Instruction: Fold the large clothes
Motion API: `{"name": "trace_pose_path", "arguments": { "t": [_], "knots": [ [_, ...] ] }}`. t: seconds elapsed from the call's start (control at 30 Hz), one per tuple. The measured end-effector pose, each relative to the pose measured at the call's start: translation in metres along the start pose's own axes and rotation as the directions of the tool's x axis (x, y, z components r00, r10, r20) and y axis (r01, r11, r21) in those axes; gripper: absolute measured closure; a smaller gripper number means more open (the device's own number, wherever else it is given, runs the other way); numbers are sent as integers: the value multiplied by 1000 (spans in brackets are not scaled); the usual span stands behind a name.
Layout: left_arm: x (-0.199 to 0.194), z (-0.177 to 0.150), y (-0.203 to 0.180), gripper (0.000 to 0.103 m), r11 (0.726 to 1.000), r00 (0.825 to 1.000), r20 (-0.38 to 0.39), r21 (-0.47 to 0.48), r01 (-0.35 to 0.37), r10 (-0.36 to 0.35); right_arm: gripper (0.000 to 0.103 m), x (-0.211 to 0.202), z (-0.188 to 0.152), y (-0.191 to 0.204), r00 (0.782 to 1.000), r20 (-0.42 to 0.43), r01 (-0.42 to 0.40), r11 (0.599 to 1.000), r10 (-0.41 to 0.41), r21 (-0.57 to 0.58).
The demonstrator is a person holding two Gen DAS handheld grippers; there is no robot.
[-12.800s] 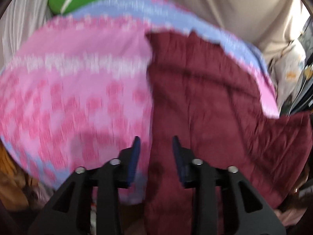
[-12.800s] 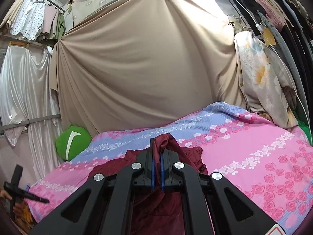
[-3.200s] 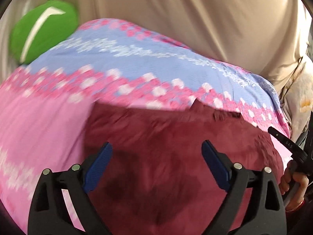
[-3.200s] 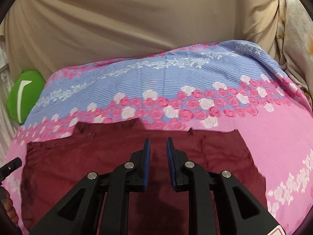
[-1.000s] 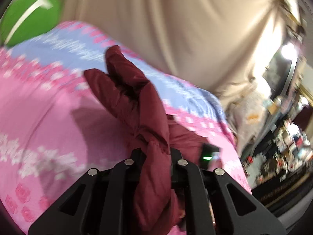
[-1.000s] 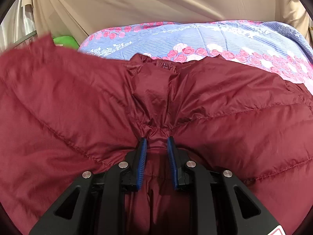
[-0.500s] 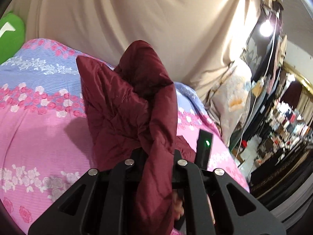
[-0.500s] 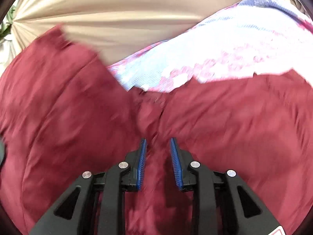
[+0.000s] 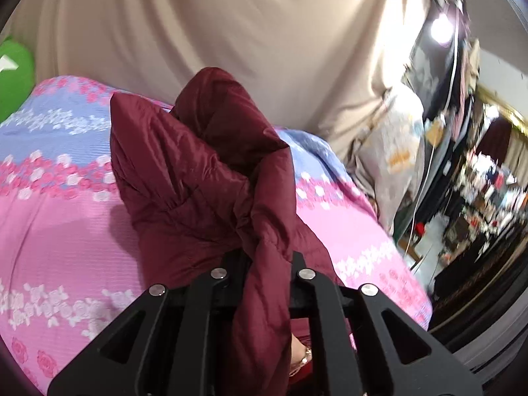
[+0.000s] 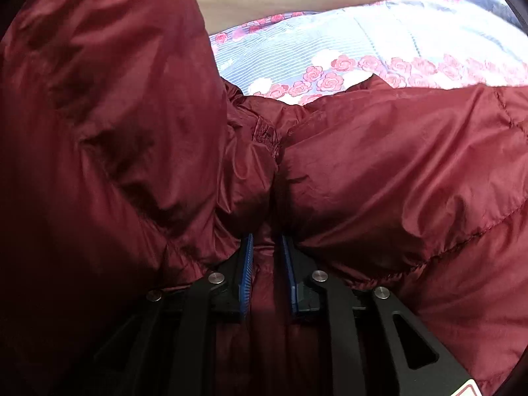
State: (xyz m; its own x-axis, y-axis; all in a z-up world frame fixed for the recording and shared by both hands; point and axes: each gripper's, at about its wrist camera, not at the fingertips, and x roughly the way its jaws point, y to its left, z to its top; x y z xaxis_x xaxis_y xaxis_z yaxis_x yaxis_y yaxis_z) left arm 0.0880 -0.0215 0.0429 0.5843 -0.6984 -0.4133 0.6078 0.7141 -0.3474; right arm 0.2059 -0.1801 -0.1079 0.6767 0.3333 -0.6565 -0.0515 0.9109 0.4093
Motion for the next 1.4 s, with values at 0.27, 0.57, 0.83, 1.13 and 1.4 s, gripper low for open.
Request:
{"name": "trace_pose_path", "arguments": {
  "t": [0.27, 0.57, 0.83, 1.13, 1.4],
  "knots": [
    [39, -11, -39, 94, 997, 998, -61, 82, 12, -7, 93, -19, 3, -34, 989, -7, -146, 978, 148, 147],
    [25, -8, -46, 94, 996, 1000, -16, 86, -4, 5, 82, -130, 0, -97, 957, 177, -267, 939, 232, 216],
    [22, -8, -61, 94, 989, 999, -9, 138, -45, 47, 96, -23, 10, -43, 940, -93, -317, 941, 329, 119],
    [56, -10, -79, 93, 989, 997, -72, 150, -12, 23, 89, -159, -24, -120, 978, 208, -60, 972, 12, 226],
    [162, -59, -115, 91, 984, 951, -310, 172, 40, 16, 82, -286, -80, -153, 907, 350, 129, 947, -233, 295]
  ]
}}
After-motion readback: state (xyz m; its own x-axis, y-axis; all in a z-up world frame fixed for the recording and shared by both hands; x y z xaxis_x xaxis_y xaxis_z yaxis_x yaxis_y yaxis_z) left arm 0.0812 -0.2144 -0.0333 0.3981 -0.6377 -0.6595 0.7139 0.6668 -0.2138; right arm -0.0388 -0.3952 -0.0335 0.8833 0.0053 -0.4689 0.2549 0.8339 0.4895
